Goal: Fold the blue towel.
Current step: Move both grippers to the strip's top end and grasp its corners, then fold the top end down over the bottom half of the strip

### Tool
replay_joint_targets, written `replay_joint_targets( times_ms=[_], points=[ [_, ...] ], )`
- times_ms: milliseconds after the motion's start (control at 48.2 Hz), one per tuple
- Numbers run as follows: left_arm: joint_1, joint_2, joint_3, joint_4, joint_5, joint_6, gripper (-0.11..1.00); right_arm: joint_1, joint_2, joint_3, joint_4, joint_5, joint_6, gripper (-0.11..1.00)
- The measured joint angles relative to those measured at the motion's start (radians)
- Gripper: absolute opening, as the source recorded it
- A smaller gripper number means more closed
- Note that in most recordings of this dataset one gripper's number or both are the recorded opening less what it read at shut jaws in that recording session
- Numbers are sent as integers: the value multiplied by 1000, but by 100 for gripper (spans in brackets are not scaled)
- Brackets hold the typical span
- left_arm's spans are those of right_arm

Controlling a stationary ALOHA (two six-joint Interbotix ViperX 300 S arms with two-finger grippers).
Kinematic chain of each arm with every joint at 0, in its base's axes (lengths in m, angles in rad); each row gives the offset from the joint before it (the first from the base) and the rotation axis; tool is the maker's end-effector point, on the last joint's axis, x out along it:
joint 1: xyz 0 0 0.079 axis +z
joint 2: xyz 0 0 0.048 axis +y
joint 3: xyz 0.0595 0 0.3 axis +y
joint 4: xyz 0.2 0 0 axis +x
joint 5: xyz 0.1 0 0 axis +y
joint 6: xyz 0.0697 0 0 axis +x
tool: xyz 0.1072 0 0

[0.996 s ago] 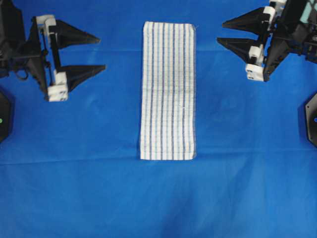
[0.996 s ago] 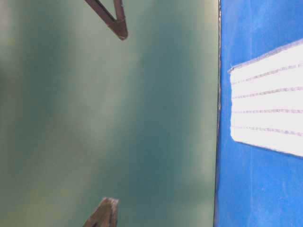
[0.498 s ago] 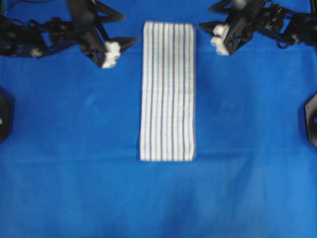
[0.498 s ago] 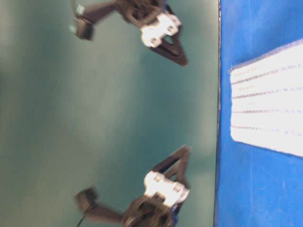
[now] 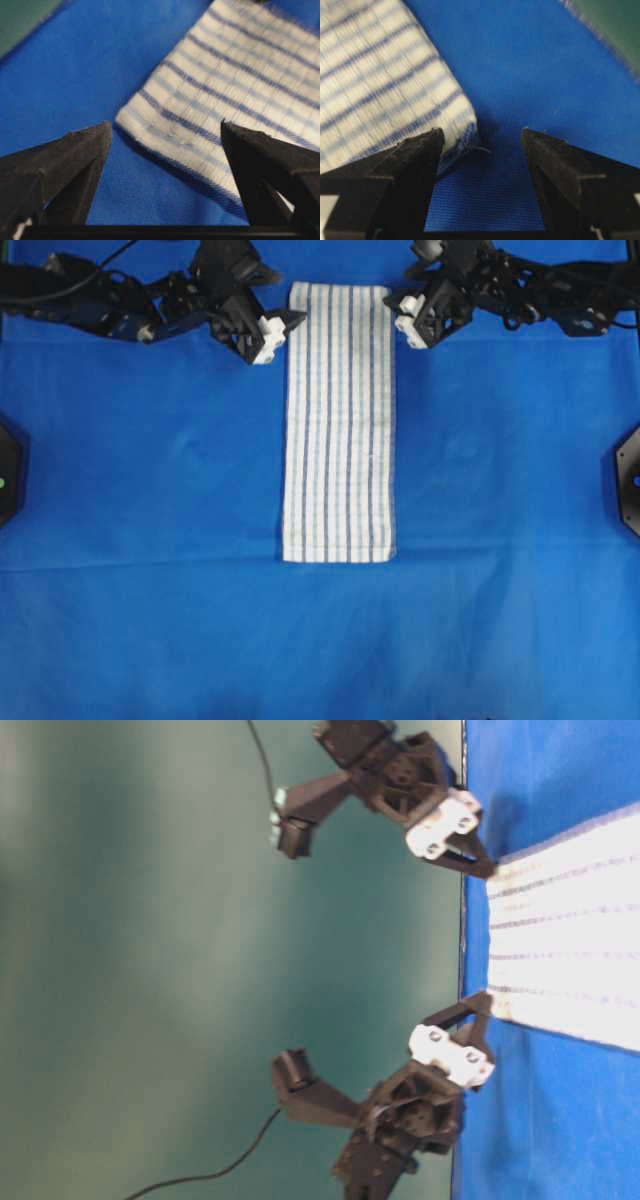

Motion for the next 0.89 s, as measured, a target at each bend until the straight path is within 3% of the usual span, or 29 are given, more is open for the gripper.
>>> replay_joint_targets(
  times_ms=[291, 415, 602, 644, 893],
  points=[
    [6, 78, -49, -2, -14, -5, 85, 0, 49, -29, 18, -12, 0, 64],
    [15, 83, -55, -2, -11, 0, 56, 0, 49, -29, 25, -12, 0, 57],
    [14, 86, -60, -3, 8, 9, 9, 12, 48, -29, 26, -11, 2, 11],
    [9, 86, -60, -2, 11, 11, 3, 14, 48, -29, 26, -11, -3, 8],
    [9, 86, -61, -2, 14, 11, 3, 12, 48, -29, 26, -6, 3, 8]
  ],
)
